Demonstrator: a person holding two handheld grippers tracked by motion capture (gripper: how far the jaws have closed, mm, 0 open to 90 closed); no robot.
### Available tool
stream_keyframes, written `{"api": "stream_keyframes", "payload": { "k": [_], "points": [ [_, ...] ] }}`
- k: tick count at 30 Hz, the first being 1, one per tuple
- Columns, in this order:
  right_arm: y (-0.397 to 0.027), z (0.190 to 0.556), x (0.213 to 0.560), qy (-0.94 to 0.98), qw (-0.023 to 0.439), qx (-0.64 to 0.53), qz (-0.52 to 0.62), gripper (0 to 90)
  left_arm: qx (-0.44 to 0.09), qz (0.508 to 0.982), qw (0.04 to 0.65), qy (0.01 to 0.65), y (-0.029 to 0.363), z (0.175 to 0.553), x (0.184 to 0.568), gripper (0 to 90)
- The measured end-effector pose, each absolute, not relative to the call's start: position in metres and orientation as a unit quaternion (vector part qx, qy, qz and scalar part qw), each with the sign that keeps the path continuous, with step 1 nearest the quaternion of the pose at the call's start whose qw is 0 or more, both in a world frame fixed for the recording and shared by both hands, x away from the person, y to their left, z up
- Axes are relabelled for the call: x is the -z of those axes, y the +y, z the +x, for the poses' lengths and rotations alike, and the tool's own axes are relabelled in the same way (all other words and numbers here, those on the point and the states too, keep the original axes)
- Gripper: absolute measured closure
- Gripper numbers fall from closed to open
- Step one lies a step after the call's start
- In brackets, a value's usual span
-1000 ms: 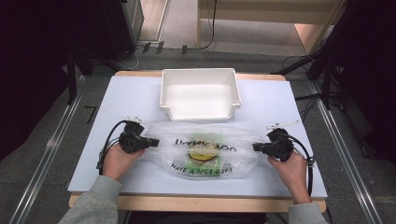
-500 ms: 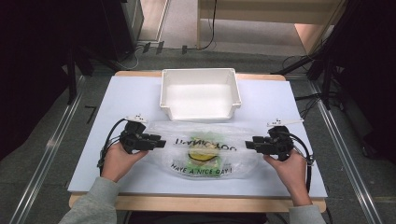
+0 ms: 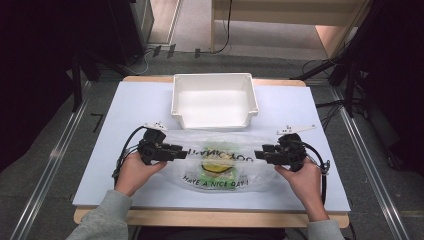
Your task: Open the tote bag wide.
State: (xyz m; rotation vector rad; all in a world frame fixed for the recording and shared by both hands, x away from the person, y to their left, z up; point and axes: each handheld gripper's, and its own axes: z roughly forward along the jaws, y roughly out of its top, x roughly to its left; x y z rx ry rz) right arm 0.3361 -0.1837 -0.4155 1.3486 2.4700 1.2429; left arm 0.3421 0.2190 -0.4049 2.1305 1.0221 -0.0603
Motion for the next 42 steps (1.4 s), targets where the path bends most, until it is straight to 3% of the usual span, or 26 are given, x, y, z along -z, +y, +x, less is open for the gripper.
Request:
{"api": "stream_keyframes", "payload": {
  "k": [1, 2, 3, 4, 6, 8, 10, 29, 42],
  "points": [
    [-0.184, 0.336, 0.416, 0.802, 0.033, -0.404, 0.438, 56.8, 0.024, 0.834, 0.379, 0.400, 0.219, 0.342, 0.405, 69.3],
    [-0.179, 0.338, 0.414, 0.805, 0.030, -0.405, 0.433, 65.3, 0.030, 0.832, 0.382, 0.402, 0.216, 0.343, 0.403, 74.7],
    [-0.179, 0.338, 0.414, 0.805, 0.030, -0.405, 0.433, 65.3, 0.030, 0.832, 0.382, 0.402, 0.216, 0.343, 0.403, 78.3],
    [-0.175, 0.339, 0.414, 0.809, 0.026, -0.405, 0.427, 73.5, 0.033, 0.831, 0.382, 0.402, 0.212, 0.345, 0.402, 82.6],
    [-0.171, 0.341, 0.415, 0.811, 0.025, -0.402, 0.424, 79.4, 0.033, 0.832, 0.384, 0.400, 0.211, 0.346, 0.402, 88.2],
    [-0.168, 0.344, 0.417, 0.814, 0.023, -0.398, 0.423, 87.1, 0.029, 0.831, 0.385, 0.400, 0.204, 0.350, 0.403, 90.0],
    [-0.166, 0.345, 0.418, 0.814, 0.022, -0.399, 0.422, 89.3, 0.029, 0.831, 0.384, 0.401, 0.203, 0.352, 0.404, 90.0],
    [-0.136, 0.353, 0.454, 0.845, -0.007, -0.339, 0.415, 90.0, 0.009, 0.834, 0.375, 0.405, 0.184, 0.364, 0.420, 90.0],
    [-0.128, 0.372, 0.442, 0.834, 0.026, -0.357, 0.420, 90.0, 0.009, 0.840, 0.364, 0.402, 0.179, 0.364, 0.428, 90.0]
  ]
}}
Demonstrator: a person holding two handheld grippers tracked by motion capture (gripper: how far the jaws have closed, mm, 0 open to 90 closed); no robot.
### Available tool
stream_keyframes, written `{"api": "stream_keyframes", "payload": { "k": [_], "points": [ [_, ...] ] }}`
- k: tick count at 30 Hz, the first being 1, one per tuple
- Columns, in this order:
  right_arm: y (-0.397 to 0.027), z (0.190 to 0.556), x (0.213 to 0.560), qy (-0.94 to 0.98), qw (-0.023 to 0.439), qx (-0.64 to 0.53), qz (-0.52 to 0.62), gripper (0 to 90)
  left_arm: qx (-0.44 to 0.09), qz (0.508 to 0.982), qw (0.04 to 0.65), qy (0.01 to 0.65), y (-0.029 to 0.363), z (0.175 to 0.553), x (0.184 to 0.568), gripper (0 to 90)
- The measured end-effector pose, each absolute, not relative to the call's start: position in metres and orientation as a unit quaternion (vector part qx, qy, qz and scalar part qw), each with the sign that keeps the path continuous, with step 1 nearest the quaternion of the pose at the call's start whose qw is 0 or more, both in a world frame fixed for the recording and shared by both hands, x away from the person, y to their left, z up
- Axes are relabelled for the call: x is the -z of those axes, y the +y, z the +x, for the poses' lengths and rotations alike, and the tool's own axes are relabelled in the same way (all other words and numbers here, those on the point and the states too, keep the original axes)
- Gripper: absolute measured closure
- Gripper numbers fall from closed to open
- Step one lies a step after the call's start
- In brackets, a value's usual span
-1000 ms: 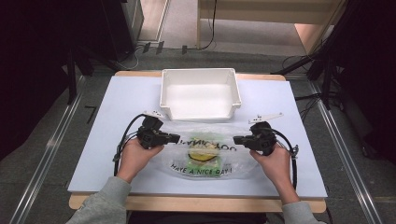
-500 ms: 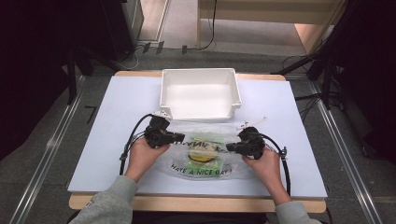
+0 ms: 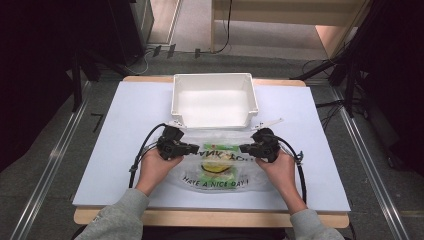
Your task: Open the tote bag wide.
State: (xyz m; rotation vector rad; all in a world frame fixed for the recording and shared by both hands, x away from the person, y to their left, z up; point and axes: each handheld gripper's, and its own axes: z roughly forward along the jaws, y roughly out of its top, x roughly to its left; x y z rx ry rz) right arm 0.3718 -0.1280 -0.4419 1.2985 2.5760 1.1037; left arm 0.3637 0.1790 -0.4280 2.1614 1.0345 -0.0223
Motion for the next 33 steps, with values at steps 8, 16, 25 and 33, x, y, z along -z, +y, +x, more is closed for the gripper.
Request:
{"api": "stream_keyframes", "payload": {
  "k": [8, 16, 25, 33],
  "points": [
    [-0.124, 0.384, 0.433, 0.830, 0.026, -0.369, 0.418, 90.0, 0.008, 0.840, 0.363, 0.403, 0.179, 0.363, 0.431, 90.0],
    [-0.112, 0.382, 0.423, 0.834, 0.021, -0.379, 0.401, 90.0, 0.004, 0.842, 0.365, 0.398, 0.176, 0.361, 0.431, 90.0],
    [-0.097, 0.389, 0.420, 0.835, 0.029, -0.381, 0.396, 90.0, 0.002, 0.844, 0.364, 0.393, 0.173, 0.360, 0.431, 90.0],
    [-0.095, 0.407, 0.419, 0.831, 0.036, -0.378, 0.407, 90.0, 0.004, 0.846, 0.362, 0.392, 0.172, 0.359, 0.432, 90.0]
  ]
}}
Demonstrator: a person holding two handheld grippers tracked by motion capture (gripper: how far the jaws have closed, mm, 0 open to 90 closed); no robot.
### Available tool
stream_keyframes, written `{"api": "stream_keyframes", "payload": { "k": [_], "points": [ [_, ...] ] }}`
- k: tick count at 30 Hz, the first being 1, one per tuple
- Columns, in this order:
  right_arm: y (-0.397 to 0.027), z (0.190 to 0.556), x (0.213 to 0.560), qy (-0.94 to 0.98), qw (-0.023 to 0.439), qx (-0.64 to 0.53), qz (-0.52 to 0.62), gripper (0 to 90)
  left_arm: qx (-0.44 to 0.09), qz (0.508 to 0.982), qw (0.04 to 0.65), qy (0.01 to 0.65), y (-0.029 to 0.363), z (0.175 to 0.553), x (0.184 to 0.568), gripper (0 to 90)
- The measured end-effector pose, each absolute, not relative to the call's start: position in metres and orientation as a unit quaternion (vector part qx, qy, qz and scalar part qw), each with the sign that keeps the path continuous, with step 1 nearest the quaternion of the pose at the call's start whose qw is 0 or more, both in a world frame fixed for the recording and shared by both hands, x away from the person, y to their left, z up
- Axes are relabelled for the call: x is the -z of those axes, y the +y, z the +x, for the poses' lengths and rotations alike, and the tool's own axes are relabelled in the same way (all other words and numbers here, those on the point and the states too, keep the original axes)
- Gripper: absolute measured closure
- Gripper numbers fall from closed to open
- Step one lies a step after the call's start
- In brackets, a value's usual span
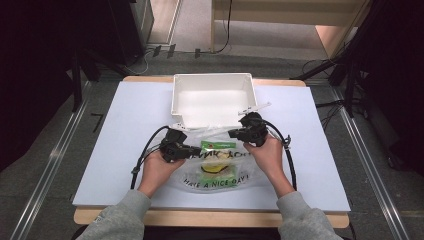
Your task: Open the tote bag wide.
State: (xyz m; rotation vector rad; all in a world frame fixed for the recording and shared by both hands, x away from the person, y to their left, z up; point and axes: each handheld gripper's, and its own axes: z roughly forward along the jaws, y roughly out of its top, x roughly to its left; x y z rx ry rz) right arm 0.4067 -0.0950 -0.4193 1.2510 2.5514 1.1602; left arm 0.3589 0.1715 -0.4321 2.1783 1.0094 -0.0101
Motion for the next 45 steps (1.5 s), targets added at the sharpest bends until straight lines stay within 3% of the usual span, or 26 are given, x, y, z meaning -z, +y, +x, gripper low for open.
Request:
{"api": "stream_keyframes", "payload": {
  "k": [7, 20, 32, 45],
  "points": [
    [-0.098, 0.428, 0.439, 0.820, 0.032, -0.366, 0.438, 90.0, 0.009, 0.849, 0.358, 0.389, 0.170, 0.358, 0.434, 90.0],
    [-0.093, 0.435, 0.463, 0.832, 0.028, -0.327, 0.448, 90.0, 0.029, 0.854, 0.345, 0.388, 0.172, 0.353, 0.442, 90.0],
    [-0.093, 0.434, 0.465, 0.833, 0.034, -0.327, 0.445, 90.0, 0.056, 0.854, 0.337, 0.392, 0.180, 0.340, 0.452, 90.0],
    [-0.090, 0.432, 0.464, 0.835, 0.043, -0.318, 0.447, 90.0, 0.081, 0.867, 0.324, 0.370, 0.182, 0.303, 0.458, 90.0]
  ]
}}
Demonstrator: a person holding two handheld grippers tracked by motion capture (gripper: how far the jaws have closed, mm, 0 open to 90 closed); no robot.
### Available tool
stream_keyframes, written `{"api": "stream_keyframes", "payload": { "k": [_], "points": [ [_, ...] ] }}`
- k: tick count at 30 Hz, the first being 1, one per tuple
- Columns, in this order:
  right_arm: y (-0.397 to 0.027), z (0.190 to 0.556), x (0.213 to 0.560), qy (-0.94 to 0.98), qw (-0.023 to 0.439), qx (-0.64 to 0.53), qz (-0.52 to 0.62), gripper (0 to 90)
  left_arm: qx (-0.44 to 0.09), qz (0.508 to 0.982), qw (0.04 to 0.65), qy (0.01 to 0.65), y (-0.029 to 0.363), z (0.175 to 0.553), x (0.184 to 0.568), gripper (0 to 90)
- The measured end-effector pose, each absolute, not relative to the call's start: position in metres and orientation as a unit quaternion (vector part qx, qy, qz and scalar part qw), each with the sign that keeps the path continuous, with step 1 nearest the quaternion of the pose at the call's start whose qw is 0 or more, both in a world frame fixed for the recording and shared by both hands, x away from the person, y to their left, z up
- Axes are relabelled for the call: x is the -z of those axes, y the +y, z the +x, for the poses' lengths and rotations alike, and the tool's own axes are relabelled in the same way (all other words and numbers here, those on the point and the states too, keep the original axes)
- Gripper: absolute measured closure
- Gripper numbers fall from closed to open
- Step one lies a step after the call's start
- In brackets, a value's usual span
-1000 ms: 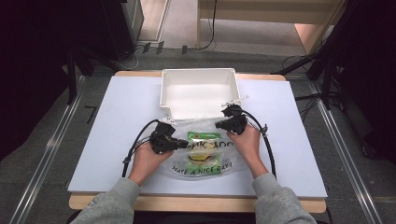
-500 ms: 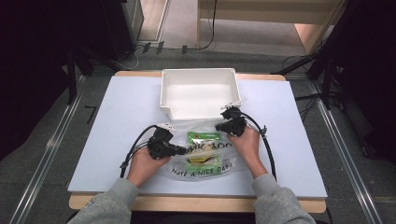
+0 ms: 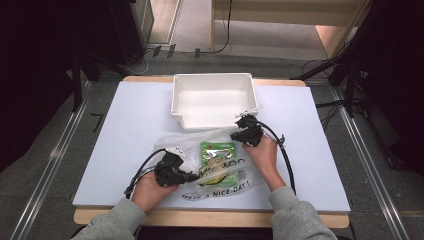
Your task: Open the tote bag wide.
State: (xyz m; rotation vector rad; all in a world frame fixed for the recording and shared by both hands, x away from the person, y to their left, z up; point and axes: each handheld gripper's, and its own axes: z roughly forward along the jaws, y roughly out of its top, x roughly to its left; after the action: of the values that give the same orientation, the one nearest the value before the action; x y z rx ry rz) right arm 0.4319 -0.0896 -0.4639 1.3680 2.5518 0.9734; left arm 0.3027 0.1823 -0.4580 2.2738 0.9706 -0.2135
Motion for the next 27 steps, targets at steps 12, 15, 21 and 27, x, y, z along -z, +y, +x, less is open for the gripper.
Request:
{"api": "stream_keyframes", "payload": {
  "k": [12, 15, 21, 27],
  "points": [
    [-0.089, 0.432, 0.463, 0.831, 0.041, -0.317, 0.456, 90.0, 0.096, 0.877, 0.310, 0.353, 0.188, 0.274, 0.458, 89.5],
    [-0.091, 0.430, 0.461, 0.829, 0.033, -0.328, 0.451, 90.0, 0.098, 0.875, 0.313, 0.356, 0.188, 0.276, 0.459, 89.3],
    [-0.094, 0.417, 0.447, 0.833, 0.024, -0.341, 0.434, 90.0, 0.097, 0.870, 0.318, 0.363, 0.188, 0.281, 0.460, 89.4],
    [-0.097, 0.398, 0.437, 0.839, 0.013, -0.350, 0.417, 90.0, 0.096, 0.870, 0.319, 0.363, 0.187, 0.282, 0.460, 89.5]
  ]
}}
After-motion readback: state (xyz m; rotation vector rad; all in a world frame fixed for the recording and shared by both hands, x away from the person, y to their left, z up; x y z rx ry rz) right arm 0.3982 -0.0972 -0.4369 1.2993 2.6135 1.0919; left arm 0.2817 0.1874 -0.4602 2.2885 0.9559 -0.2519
